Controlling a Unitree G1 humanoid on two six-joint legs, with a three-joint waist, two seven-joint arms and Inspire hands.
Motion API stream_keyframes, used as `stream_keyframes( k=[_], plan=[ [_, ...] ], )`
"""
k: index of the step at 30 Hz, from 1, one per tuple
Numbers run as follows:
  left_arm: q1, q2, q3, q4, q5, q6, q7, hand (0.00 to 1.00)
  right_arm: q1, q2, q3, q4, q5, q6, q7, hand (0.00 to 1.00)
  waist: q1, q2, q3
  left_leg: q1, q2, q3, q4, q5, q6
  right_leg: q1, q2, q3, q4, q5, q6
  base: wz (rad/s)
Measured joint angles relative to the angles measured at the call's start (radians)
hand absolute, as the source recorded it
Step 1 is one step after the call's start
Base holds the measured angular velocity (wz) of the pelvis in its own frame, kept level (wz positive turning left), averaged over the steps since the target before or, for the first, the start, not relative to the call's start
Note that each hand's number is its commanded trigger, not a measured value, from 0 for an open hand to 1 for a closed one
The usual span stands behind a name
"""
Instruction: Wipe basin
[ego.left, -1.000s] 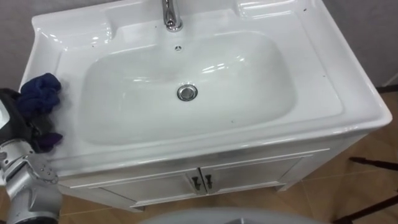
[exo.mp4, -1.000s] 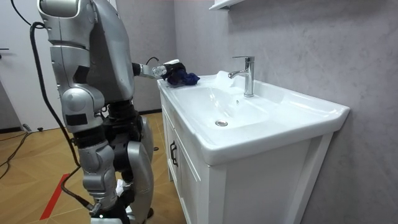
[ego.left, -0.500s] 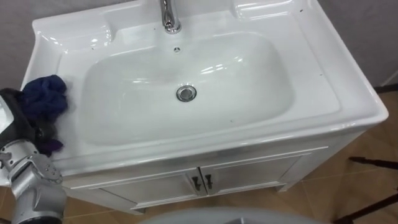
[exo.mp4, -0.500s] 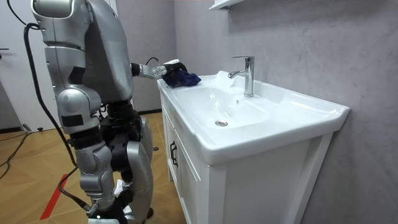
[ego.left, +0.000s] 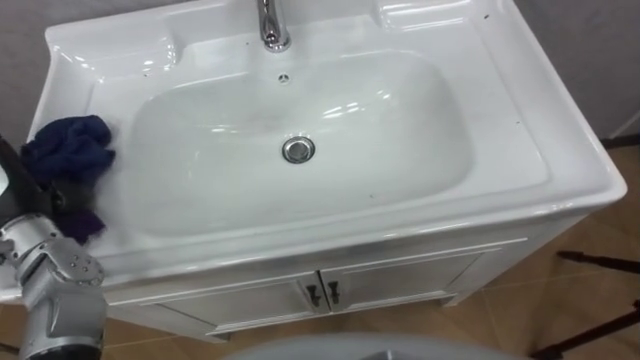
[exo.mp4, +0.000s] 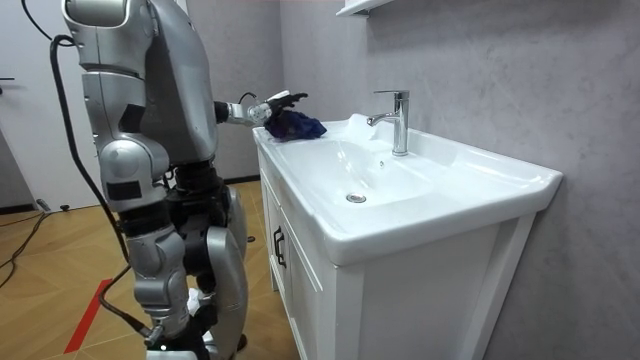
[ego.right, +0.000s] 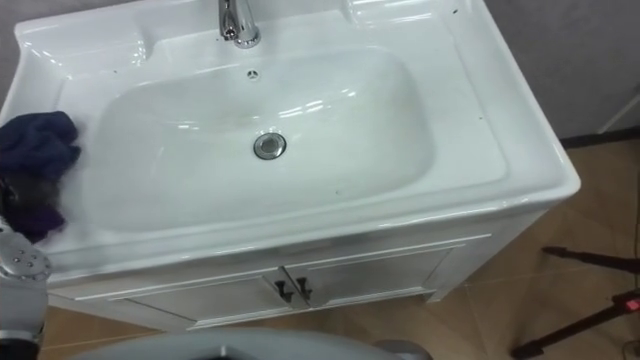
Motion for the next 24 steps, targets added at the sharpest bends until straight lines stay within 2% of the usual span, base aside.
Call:
stream_keyframes(
  k=[5, 11, 14, 16, 18, 24],
  plan=[
    [-0.002, -0.003, -0.001, -0.063, -0.024, -0.008, -0.008, 0.00, -0.019, 0.002, 0.001, 0.016, 0.006, -0.001, -0.003, 0.00, -0.004, -0.006, 0.0041, -0.007, 0.000, -0.001, 0.000, 0.000, 0.000, -0.001, -0.001, -0.003, -0.001, 0.000, 0.000, 0.00],
    [-0.015, -0.001, -0.005, -0.157, -0.075, -0.022, -0.010, 0.00, -0.023, 0.016, 0.001, 0.015, 0.022, -0.030, -0.012, 0.00, -0.004, -0.006, 0.0049, -0.006, -0.001, -0.001, 0.000, 0.000, 0.000, -0.002, -0.001, -0.002, -0.002, 0.000, 0.000, 0.01],
    [-0.018, 0.000, -0.018, -0.164, -0.081, -0.031, -0.010, 0.00, -0.029, 0.017, 0.003, 0.015, 0.048, -0.035, -0.014, 0.00, -0.002, -0.002, 0.0039, -0.005, -0.001, -0.001, 0.000, 0.000, 0.000, 0.001, 0.000, 0.001, -0.002, 0.000, 0.000, -0.02],
    [-0.018, 0.000, -0.020, -0.165, -0.125, -0.044, -0.011, 0.00, -0.028, 0.017, 0.018, 0.015, 0.055, -0.047, -0.013, 0.00, -0.004, -0.003, 0.0045, -0.006, 0.000, -0.001, 0.000, 0.000, 0.000, 0.002, 0.000, 0.001, -0.001, 0.000, 0.000, 0.00],
    [-0.020, -0.001, -0.018, -0.165, -0.202, -0.046, -0.014, 0.00, -0.027, 0.018, 0.029, 0.015, 0.054, -0.054, -0.007, 0.00, -0.003, -0.007, 0.0055, -0.006, 0.000, -0.001, 0.000, 0.000, 0.000, 0.003, 0.000, 0.004, -0.001, 0.000, 0.000, 0.00],
    [-0.054, -0.001, -0.016, -0.173, -0.255, -0.052, -0.030, 0.00, -0.021, 0.031, 0.027, 0.011, 0.055, -0.055, 0.013, 0.00, -0.001, -0.024, 0.0053, -0.004, -0.001, -0.002, 0.001, 0.000, 0.000, 0.003, 0.000, 0.007, 0.000, 0.000, 0.000, 0.01]
  ],
)
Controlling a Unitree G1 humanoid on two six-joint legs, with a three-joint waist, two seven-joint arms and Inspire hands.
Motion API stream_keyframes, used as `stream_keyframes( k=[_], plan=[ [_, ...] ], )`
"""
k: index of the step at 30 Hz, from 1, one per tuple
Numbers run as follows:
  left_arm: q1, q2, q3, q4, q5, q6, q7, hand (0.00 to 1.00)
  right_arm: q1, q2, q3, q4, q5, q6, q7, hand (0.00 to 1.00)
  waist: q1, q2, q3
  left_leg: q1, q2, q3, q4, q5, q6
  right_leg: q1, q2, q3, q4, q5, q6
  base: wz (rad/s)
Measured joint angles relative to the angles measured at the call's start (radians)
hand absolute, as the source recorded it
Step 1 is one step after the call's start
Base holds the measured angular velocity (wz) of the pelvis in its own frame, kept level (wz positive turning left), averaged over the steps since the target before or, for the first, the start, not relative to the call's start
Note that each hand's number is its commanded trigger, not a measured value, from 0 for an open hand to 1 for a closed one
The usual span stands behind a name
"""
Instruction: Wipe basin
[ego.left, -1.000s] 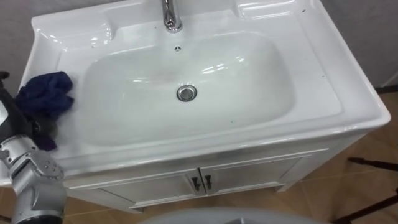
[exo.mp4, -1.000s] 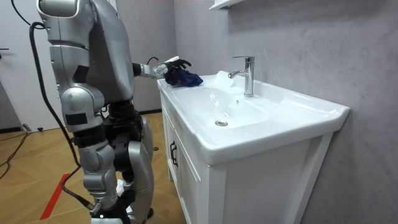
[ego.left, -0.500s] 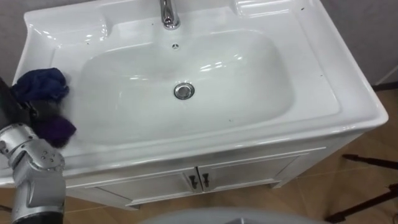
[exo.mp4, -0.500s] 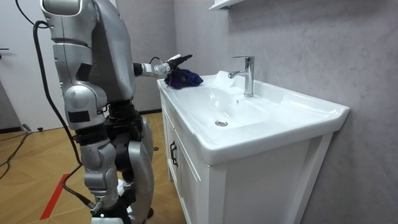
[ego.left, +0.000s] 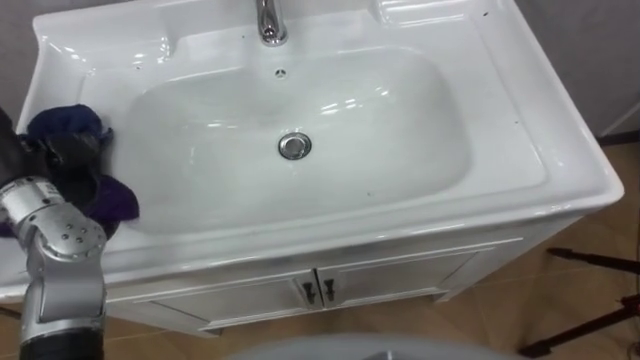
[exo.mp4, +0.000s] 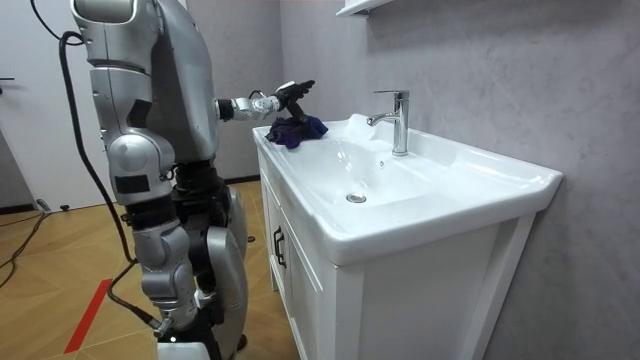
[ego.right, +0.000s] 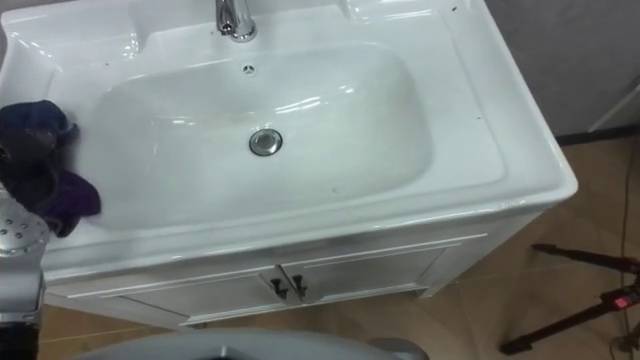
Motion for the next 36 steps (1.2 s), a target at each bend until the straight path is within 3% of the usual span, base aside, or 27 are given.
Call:
stream_keyframes(
  k=[4, 6, 10, 17, 22, 26, 30, 34, 36],
  plan=[
    [-0.012, 0.001, 0.008, -0.059, -0.036, -0.011, 0.003, 0.00, 0.009, 0.000, -0.001, -0.001, -0.001, -0.001, -0.003, 0.00, 0.001, 0.003, 0.0005, 0.001, 0.000, 0.003, 0.001, 0.000, 0.000, 0.000, 0.000, 0.005, 0.003, 0.000, 0.000, -0.02],
    [-0.023, 0.012, 0.022, -0.074, -0.088, -0.034, 0.016, 0.00, 0.014, -0.002, -0.001, -0.002, -0.001, -0.009, -0.013, 0.00, 0.002, 0.008, -0.0010, 0.006, 0.000, 0.003, 0.001, 0.000, 0.000, 0.001, 0.000, 0.006, 0.003, 0.000, 0.000, 0.00],
    [-0.024, 0.013, 0.050, -0.098, -0.117, -0.036, 0.030, 0.00, 0.022, -0.004, -0.001, 0.003, -0.020, -0.010, -0.026, 0.00, 0.001, 0.017, -0.0010, 0.013, 0.000, 0.003, 0.001, 0.000, 0.000, 0.002, 0.001, 0.012, 0.001, -0.001, 0.000, -0.05],
    [-0.029, 0.027, 0.202, -0.099, -0.208, -0.090, 0.156, 0.00, 0.019, -0.010, -0.014, 0.003, -0.058, -0.011, -0.035, 0.00, 0.020, 0.034, -0.0037, 0.013, 0.000, 0.002, 0.000, 0.000, 0.000, -0.005, 0.005, 0.023, 0.001, -0.001, 0.000, -0.05],
    [-0.028, 0.038, 0.266, -0.099, -0.264, -0.127, 0.211, 0.00, 0.015, -0.013, -0.026, 0.002, -0.077, -0.015, -0.035, 0.00, 0.040, 0.040, -0.0044, 0.009, 0.000, -0.001, -0.003, 0.000, 0.000, 0.003, 0.003, 0.013, 0.001, -0.001, 0.001, 0.03],
    [-0.019, 0.038, 0.323, -0.098, -0.332, -0.141, 0.234, 0.00, 0.029, -0.013, -0.026, 0.002, -0.079, -0.012, -0.043, 0.00, 0.091, 0.039, -0.0049, 0.016, -0.001, 0.001, -0.004, 0.000, 0.000, 0.000, 0.002, 0.014, 0.000, -0.002, 0.001, 0.01],
    [-0.005, 0.039, 0.393, -0.088, -0.332, -0.147, 0.271, 0.00, 0.034, -0.012, -0.027, -0.010, -0.089, -0.010, -0.042, 0.00, 0.128, 0.034, -0.0059, 0.014, -0.004, -0.001, -0.004, 0.000, 0.000, 0.001, -0.003, 0.004, 0.002, -0.004, 0.004, 0.06],
    [0.017, 0.049, 0.410, 0.000, -0.331, -0.158, 0.304, 0.00, 0.035, -0.014, -0.026, -0.018, -0.098, -0.011, -0.042, 0.00, 0.148, 0.029, -0.0096, -0.006, -0.014, -0.030, 0.001, 0.000, 0.000, -0.003, -0.012, -0.019, 0.004, -0.008, 0.010, 0.22],
    [0.057, 0.049, 0.417, 0.046, -0.333, -0.158, 0.320, 0.00, 0.037, -0.015, -0.024, -0.018, -0.116, -0.011, -0.040, 0.00, 0.160, 0.024, -0.0125, -0.013, -0.019, -0.045, 0.004, 0.000, 0.000, -0.005, -0.018, -0.034, 0.003, -0.009, 0.012, 0.18]
  ],
)
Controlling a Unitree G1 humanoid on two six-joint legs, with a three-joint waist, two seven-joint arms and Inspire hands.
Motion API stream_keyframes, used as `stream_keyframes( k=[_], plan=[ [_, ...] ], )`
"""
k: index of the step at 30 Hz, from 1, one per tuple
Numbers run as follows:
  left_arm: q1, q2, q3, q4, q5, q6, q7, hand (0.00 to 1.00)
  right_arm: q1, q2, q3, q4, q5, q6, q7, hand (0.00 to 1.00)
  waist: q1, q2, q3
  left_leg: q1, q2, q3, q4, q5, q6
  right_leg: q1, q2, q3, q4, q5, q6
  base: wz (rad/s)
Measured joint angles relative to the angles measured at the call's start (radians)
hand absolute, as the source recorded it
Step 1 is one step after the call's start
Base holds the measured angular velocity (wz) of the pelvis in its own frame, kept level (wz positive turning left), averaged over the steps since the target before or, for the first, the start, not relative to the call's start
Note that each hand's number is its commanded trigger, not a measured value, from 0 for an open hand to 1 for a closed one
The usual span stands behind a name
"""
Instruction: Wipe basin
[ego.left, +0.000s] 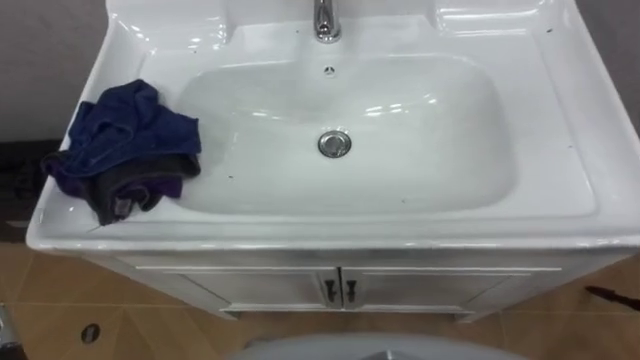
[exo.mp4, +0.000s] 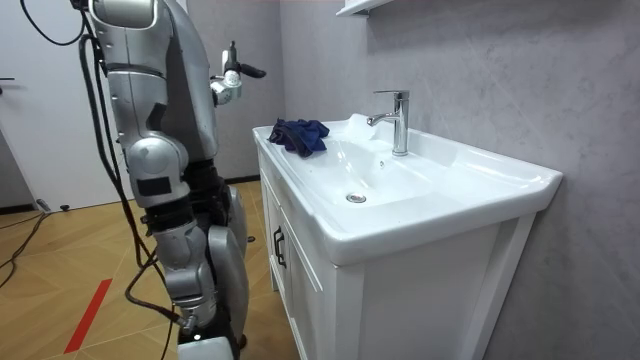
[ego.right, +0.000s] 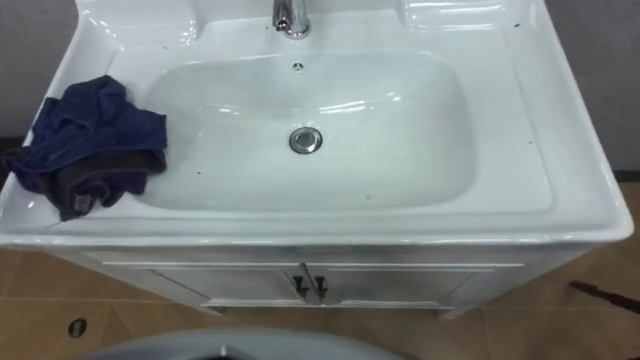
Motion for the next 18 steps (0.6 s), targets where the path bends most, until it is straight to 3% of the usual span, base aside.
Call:
stream_keyframes(
  k=[4, 6, 10, 14, 15, 18],
  plan=[
    [0.027, 0.000, 0.002, 0.038, 0.000, 0.000, 0.026, 0.00, -0.003, -0.003, 0.007, 0.000, -0.016, 0.000, 0.009, 0.00, 0.023, -0.014, -0.0065, -0.013, -0.005, -0.032, 0.010, 0.000, 0.000, 0.004, -0.006, -0.024, -0.002, -0.001, 0.002, 0.19],
    [0.052, 0.000, 0.004, 0.078, -0.001, 0.000, 0.035, 0.00, -0.006, -0.006, 0.006, -0.032, -0.011, -0.002, 0.003, 0.00, 0.041, -0.009, -0.0067, -0.011, -0.006, -0.039, 0.010, 0.000, 0.000, 0.007, -0.006, -0.025, -0.003, -0.001, 0.002, 0.02],
    [0.074, 0.000, 0.006, 0.157, -0.036, -0.006, 0.058, 0.00, -0.001, -0.007, 0.007, -0.046, 0.001, -0.005, -0.005, 0.00, 0.043, -0.001, -0.0045, -0.007, -0.008, -0.049, 0.008, 0.000, 0.000, 0.016, -0.010, -0.041, -0.004, -0.004, 0.004, 0.13],
    [0.125, -0.018, 0.002, 0.290, -0.125, -0.008, 0.057, 0.00, -0.001, -0.010, 0.008, -0.047, 0.035, -0.004, -0.005, 0.00, 0.039, 0.000, -0.0017, -0.009, -0.014, -0.050, 0.008, 0.002, 0.005, 0.015, -0.018, -0.050, 0.000, -0.009, 0.007, 0.01],
    [0.136, -0.020, 0.002, 0.333, -0.155, -0.007, 0.056, 0.00, -0.001, -0.010, 0.007, -0.048, 0.037, -0.001, -0.003, 0.00, 0.040, 0.001, -0.0041, -0.013, -0.015, -0.050, 0.007, 0.002, 0.005, 0.008, -0.020, -0.050, 0.004, -0.012, 0.007, 0.00],
    [0.156, -0.025, -0.027, 0.484, -0.198, -0.007, 0.055, 0.00, -0.001, -0.009, 0.019, -0.047, 0.075, 0.001, -0.002, 0.00, 0.039, -0.015, -0.0019, -0.014, -0.016, -0.050, -0.002, 0.004, 0.008, 0.006, -0.022, -0.053, 0.014, -0.012, 0.009, 0.04]
  ],
)
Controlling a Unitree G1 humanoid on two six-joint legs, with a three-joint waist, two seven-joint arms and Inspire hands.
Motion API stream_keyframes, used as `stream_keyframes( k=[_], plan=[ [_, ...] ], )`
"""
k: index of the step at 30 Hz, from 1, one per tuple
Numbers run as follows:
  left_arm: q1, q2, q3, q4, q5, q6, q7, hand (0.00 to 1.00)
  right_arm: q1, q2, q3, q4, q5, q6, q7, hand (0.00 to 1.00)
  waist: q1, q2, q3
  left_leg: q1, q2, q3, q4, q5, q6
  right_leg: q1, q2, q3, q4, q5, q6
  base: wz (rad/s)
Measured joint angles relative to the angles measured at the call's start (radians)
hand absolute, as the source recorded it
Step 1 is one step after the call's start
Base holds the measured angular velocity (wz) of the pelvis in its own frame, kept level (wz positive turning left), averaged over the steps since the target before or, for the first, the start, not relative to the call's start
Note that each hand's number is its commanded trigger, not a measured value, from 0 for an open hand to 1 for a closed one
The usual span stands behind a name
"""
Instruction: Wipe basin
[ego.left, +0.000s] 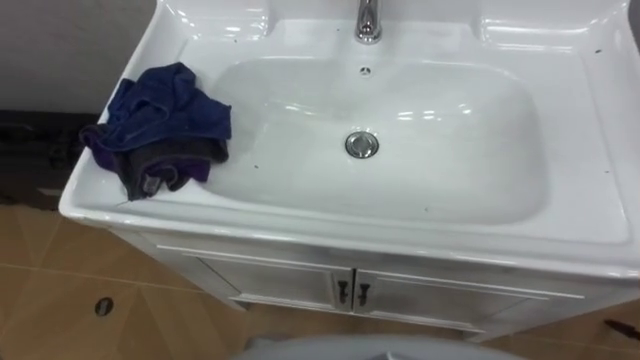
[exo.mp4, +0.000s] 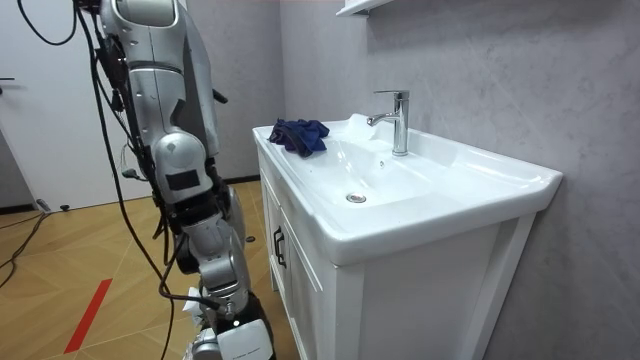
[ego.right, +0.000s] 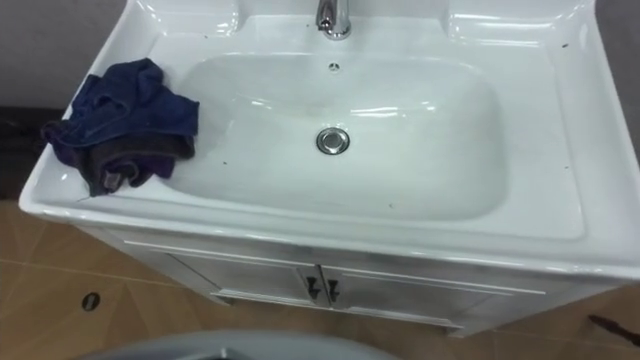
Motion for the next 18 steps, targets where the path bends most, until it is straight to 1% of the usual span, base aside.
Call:
stream_keyframes(
  k=[1, 2, 3, 4, 5, 6, 7, 8, 9, 10, 12, 13, 14, 15, 17, 18],
  plan=[
    [0.011, -0.008, -0.013, 0.021, 0.000, 0.000, -0.002, 0.00, -0.001, 0.001, 0.006, 0.000, 0.001, -0.001, 0.000, 0.00, -0.003, 0.000, -0.0021, 0.001, -0.001, 0.001, -0.001, 0.000, 0.000, -0.001, 0.000, 0.001, 0.001, -0.001, 0.001, -0.03],
    [0.038, -0.032, -0.047, 0.043, 0.000, 0.000, -0.006, 0.00, -0.002, 0.002, 0.008, -0.001, -0.002, -0.001, 0.001, 0.00, -0.005, -0.002, -0.0045, 0.001, -0.002, 0.001, 0.000, 0.000, 0.000, -0.001, -0.001, 0.004, 0.001, -0.002, 0.002, 0.00],
    [0.058, -0.056, -0.086, 0.074, 0.000, 0.000, -0.009, 0.00, -0.005, 0.004, 0.010, 0.000, 0.000, -0.002, 0.002, 0.00, -0.008, -0.007, -0.0039, 0.001, -0.004, -0.002, 0.001, -0.001, 0.001, 0.000, -0.002, 0.003, 0.001, -0.002, 0.003, 0.00],
    [0.065, -0.064, -0.111, 0.097, 0.001, 0.000, -0.011, 0.00, -0.005, 0.006, 0.017, 0.001, 0.003, -0.001, 0.002, 0.00, -0.009, -0.012, -0.0036, 0.002, -0.004, -0.003, 0.001, -0.001, 0.001, 0.002, -0.003, 0.001, 0.000, -0.002, 0.003, 0.09],
    [0.073, -0.079, -0.156, 0.144, 0.001, 0.001, -0.021, 0.00, -0.004, 0.011, 0.018, 0.002, 0.007, -0.001, 0.003, 0.00, -0.011, -0.019, -0.0040, 0.003, -0.005, -0.009, 0.001, 0.000, 0.001, 0.007, -0.004, -0.003, 0.000, -0.003, 0.004, 0.15],
    [0.074, -0.091, -0.189, 0.188, 0.001, 0.004, -0.039, 0.00, -0.003, 0.017, 0.019, 0.004, 0.018, -0.001, 0.010, 0.00, -0.014, -0.026, -0.0027, 0.006, -0.005, -0.016, 0.001, 0.000, 0.001, 0.016, -0.004, -0.011, -0.003, -0.004, 0.004, 0.17],
    [0.074, -0.095, -0.204, 0.207, 0.000, 0.005, -0.048, 0.00, -0.003, 0.019, 0.019, 0.005, 0.026, -0.001, 0.012, 0.00, -0.017, -0.029, -0.0038, 0.007, -0.005, -0.017, 0.002, 0.000, 0.001, 0.020, -0.004, -0.013, -0.005, -0.004, 0.004, 0.17],
    [0.075, -0.104, -0.233, 0.238, 0.000, 0.006, -0.062, 0.00, -0.003, 0.023, 0.024, 0.011, 0.039, -0.003, 0.019, 0.00, -0.020, -0.041, -0.0014, 0.007, -0.005, -0.017, 0.007, 0.000, 0.001, 0.028, -0.004, -0.019, -0.012, -0.004, 0.004, 0.17],
    [0.077, -0.105, -0.269, 0.283, 0.001, 0.006, -0.081, 0.00, -0.005, 0.024, 0.031, 0.019, 0.050, -0.002, 0.024, 0.00, -0.030, -0.046, -0.0012, 0.007, -0.005, -0.017, 0.011, -0.001, 0.001, 0.036, -0.004, -0.021, -0.016, -0.004, 0.004, 0.14],
    [0.076, -0.106, -0.284, 0.310, 0.002, 0.006, -0.094, 0.00, -0.007, 0.023, 0.037, 0.020, 0.051, -0.002, 0.027, 0.00, -0.034, -0.047, -0.0013, 0.008, -0.005, -0.017, 0.010, -0.001, 0.002, 0.037, -0.004, -0.022, -0.016, -0.005, 0.004, 0.08],
    [0.077, -0.110, -0.356, 0.394, 0.002, 0.013, -0.145, 0.00, -0.010, 0.024, 0.039, 0.020, 0.063, -0.003, 0.036, 0.00, -0.046, -0.048, -0.0008, 0.008, -0.005, -0.017, 0.009, -0.001, 0.002, 0.037, -0.004, -0.024, -0.016, -0.004, 0.004, 0.02],
    [0.078, -0.110, -0.368, 0.409, 0.003, 0.016, -0.161, 0.00, -0.010, 0.024, 0.039, 0.021, 0.066, -0.003, 0.038, 0.00, -0.049, -0.048, -0.0007, 0.008, -0.005, -0.017, 0.009, -0.001, 0.002, 0.037, -0.004, -0.025, -0.016, -0.004, 0.004, 0.06],
    [0.077, -0.112, -0.391, 0.443, 0.006, 0.020, -0.189, 0.00, -0.010, 0.025, 0.038, 0.021, 0.070, -0.004, 0.040, 0.00, -0.059, -0.048, -0.0005, 0.008, -0.005, -0.017, 0.008, -0.001, 0.003, 0.038, -0.004, -0.028, -0.016, -0.004, 0.004, 0.05],
    [0.072, -0.115, -0.396, 0.479, 0.015, 0.023, -0.221, 0.00, -0.010, 0.027, 0.037, 0.022, 0.076, -0.011, 0.043, 0.00, -0.066, -0.048, -0.0004, 0.008, -0.004, -0.017, 0.008, -0.001, 0.003, 0.038, -0.004, -0.030, -0.015, -0.004, 0.004, 0.04],
    [0.063, -0.119, -0.396, 0.515, 0.015, 0.030, -0.267, 0.00, -0.010, 0.028, 0.036, 0.027, 0.091, -0.016, 0.046, 0.00, -0.074, -0.049, -0.0001, 0.008, -0.003, -0.013, 0.007, -0.002, 0.003, 0.038, -0.003, -0.028, -0.016, -0.004, 0.004, 0.00],
    [0.064, -0.123, -0.396, 0.521, 0.015, 0.040, -0.295, 0.00, -0.010, 0.028, 0.036, 0.031, 0.108, -0.021, 0.049, 0.00, -0.082, -0.047, 0.0006, 0.008, -0.002, -0.013, 0.007, -0.003, 0.005, 0.038, -0.002, -0.025, -0.016, -0.004, 0.004, 0.00]
  ],
)
